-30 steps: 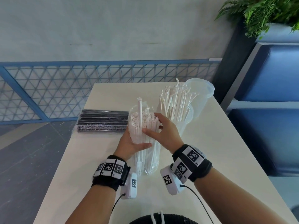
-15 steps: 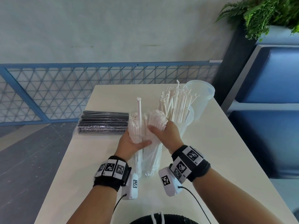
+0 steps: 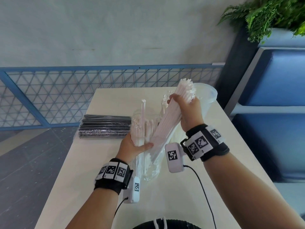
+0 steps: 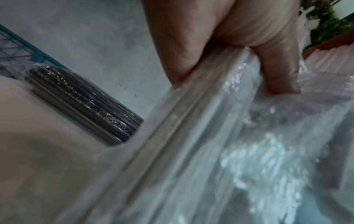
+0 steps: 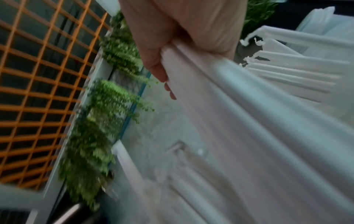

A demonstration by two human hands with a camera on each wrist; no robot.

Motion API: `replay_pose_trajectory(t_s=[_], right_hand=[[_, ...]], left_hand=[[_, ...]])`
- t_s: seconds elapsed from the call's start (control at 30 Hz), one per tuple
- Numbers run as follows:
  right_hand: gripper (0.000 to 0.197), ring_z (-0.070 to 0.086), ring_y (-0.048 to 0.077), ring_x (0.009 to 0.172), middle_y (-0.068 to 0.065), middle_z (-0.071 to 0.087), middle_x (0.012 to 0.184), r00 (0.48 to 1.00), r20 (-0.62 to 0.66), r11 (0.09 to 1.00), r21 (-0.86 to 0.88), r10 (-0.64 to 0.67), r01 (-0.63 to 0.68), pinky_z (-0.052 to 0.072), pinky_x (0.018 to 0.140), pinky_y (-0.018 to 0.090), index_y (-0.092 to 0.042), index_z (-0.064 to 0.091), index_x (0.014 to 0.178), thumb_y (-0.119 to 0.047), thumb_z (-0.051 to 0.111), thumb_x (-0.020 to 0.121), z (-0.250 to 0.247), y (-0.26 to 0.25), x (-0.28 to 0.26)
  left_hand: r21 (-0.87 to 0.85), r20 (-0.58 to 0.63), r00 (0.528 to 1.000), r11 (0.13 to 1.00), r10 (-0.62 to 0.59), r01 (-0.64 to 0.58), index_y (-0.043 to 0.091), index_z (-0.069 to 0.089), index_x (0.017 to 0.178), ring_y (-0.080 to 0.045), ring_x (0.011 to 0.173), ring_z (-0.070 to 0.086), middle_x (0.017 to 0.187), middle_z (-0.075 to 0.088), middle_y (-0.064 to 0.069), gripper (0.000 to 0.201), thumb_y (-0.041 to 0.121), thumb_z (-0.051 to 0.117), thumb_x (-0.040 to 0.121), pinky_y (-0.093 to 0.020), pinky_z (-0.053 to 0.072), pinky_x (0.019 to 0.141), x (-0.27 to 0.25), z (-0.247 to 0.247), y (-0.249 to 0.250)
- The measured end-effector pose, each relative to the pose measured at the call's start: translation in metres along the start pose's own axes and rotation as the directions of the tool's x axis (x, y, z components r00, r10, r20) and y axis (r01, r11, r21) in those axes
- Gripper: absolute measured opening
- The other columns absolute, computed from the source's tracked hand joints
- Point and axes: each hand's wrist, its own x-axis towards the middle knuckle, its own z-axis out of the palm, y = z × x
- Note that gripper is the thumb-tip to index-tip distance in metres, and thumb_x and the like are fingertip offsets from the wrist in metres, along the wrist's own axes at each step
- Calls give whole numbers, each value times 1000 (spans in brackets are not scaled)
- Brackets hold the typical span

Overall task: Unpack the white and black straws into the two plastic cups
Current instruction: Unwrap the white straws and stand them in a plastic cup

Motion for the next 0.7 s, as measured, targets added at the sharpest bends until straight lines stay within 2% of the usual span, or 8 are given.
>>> replay_pose_trajectory(t_s=[0.07,0.13,0.27,0.37,0.43,0.5,0.57,0.7], right_hand=[[30,64,18,66,9,68,75,1000,-11,999,31,-20,21,54,65,34,9,61,100,-12,66,79,0,-1,5],[39,66,18,72,9,70,81,1000,23,999,41,-5,4,55,68,35,7,59,103,-19,72,77,1,1,3],[34,67,20,85,4,68,89,980,171,984,-161,103,-76,57,76,36,-11,61,94,-21,80,68,3,20,-9],[34,68,23,85,5,68,88,969,214,969,-237,127,-74,57,78,38,-9,61,98,-15,79,69,5,33,-21],[28,67,27,85,13,68,89,985,150,980,-194,82,-52,57,76,40,-5,62,95,-14,76,72,7,31,-20],[15,65,30,83,20,68,90,997,62,991,-131,38,-30,57,75,43,-8,63,84,-13,72,74,6,21,-12],[9,64,29,78,15,68,80,1000,-7,999,-41,17,-18,55,74,45,-13,59,77,-10,68,77,4,10,-4],[23,63,20,65,6,65,69,995,-99,999,45,21,-16,55,65,36,2,58,96,-9,67,79,-2,2,7]], left_hand=[[9,-7,1000,1000,14,-14,25,65,96,-1,90,66,95,70,9,42,15,85,61,-26,51,85,1,0,1],[14,-19,999,999,33,-33,31,63,90,6,84,65,91,69,12,40,12,84,62,-22,50,81,2,0,3],[-7,-47,998,1000,30,-30,22,65,100,-10,95,67,99,71,5,46,19,85,60,-35,52,88,5,2,2],[-50,-57,998,998,34,-36,18,65,105,-12,96,68,100,72,2,54,27,87,57,-38,53,88,4,5,5],[-35,-63,997,998,43,-45,16,64,108,-13,98,67,102,71,2,63,37,87,52,-38,53,88,5,5,6],[10,-73,997,999,38,-38,14,63,107,-15,98,66,101,70,3,59,30,88,55,-38,52,89,5,5,7],[47,-92,995,998,40,-36,14,62,106,-15,98,65,99,68,4,52,20,86,60,-36,51,90,6,5,8],[61,-93,995,997,45,-39,13,61,109,-15,100,64,104,69,0,54,19,85,61,-33,49,90,6,8,7]])
